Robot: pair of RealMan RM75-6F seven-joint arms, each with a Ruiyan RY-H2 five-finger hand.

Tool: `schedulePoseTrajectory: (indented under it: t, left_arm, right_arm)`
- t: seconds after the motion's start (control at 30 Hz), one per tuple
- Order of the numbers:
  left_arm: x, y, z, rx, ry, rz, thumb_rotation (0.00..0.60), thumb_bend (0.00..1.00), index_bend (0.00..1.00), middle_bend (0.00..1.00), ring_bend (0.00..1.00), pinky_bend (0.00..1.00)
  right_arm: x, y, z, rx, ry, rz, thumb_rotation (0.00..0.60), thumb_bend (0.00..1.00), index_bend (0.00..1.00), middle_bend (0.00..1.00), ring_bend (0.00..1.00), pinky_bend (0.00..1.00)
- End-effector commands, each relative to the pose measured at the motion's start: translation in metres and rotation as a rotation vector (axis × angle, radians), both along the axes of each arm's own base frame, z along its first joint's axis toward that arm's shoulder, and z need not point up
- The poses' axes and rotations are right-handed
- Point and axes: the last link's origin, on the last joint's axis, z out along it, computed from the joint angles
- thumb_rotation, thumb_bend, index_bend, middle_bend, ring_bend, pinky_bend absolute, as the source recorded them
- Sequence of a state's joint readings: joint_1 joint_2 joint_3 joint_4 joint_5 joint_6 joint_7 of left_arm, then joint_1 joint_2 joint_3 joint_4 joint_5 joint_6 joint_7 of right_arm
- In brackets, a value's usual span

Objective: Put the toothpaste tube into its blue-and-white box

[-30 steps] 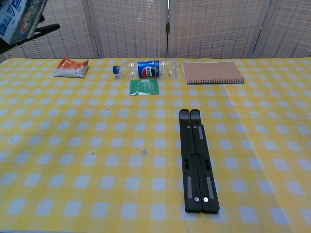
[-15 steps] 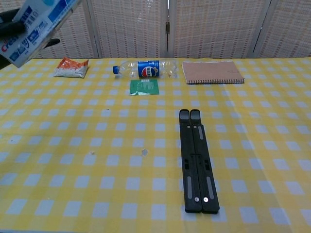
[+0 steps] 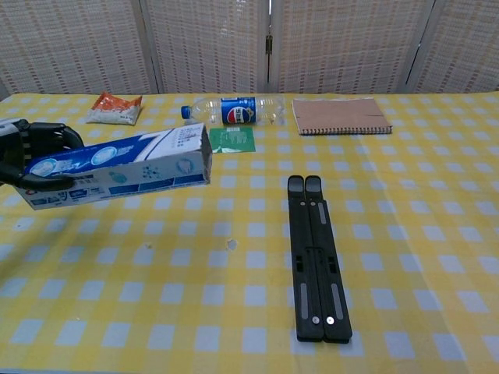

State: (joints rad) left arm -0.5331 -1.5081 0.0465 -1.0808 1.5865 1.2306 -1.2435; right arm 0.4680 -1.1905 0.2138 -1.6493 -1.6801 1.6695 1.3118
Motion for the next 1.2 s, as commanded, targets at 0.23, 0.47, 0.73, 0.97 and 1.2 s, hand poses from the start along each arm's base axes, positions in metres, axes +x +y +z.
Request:
schedulePoseTrajectory:
  t: [0.23, 0.47, 0.73, 0.97, 1.2]
  left_arm:
    - [-0.016, -0.003, -0.032, -0.010, 0.121, -0.023, 0.600, 0.21, 0.52, 0.61, 0.48, 0.08]
    - [-0.025, 0.006, -0.048, 0.004, 0.288, -0.075, 0.600, 0.21, 0.50, 0.61, 0.44, 0.05]
    - [-0.029, 0.015, -0.037, 0.082, 0.436, -0.143, 0.600, 0.19, 0.26, 0.19, 0.02, 0.00]
    - [-0.026, 0.011, 0.012, 0.235, 0.574, -0.220, 0.600, 0.17, 0.21, 0.10, 0.00, 0.00]
    - [-0.026, -0.033, 0.084, 0.420, 0.816, -0.170, 0.600, 0.17, 0.21, 0.10, 0.00, 0.00]
  right_arm:
    - [-0.008, 0.004, -0.004, 0.006, 0.055, -0.030, 0.600, 0.34, 0.00, 0.00, 0.02, 0.00]
    - [-0.018, 0.005, -0.012, -0.003, 0.151, -0.075, 0.600, 0.34, 0.00, 0.00, 0.02, 0.00]
    - [-0.034, 0.000, -0.016, 0.008, 0.291, -0.163, 0.600, 0.34, 0.00, 0.00, 0.02, 0.00]
    - [-0.068, 0.001, 0.001, -0.126, 0.709, -0.359, 0.600, 0.34, 0.00, 0.00, 0.04, 0.00]
    - [-0.112, 0.034, 0.030, -0.440, 1.228, -0.699, 0.600, 0.34, 0.00, 0.00, 0.05, 0.00]
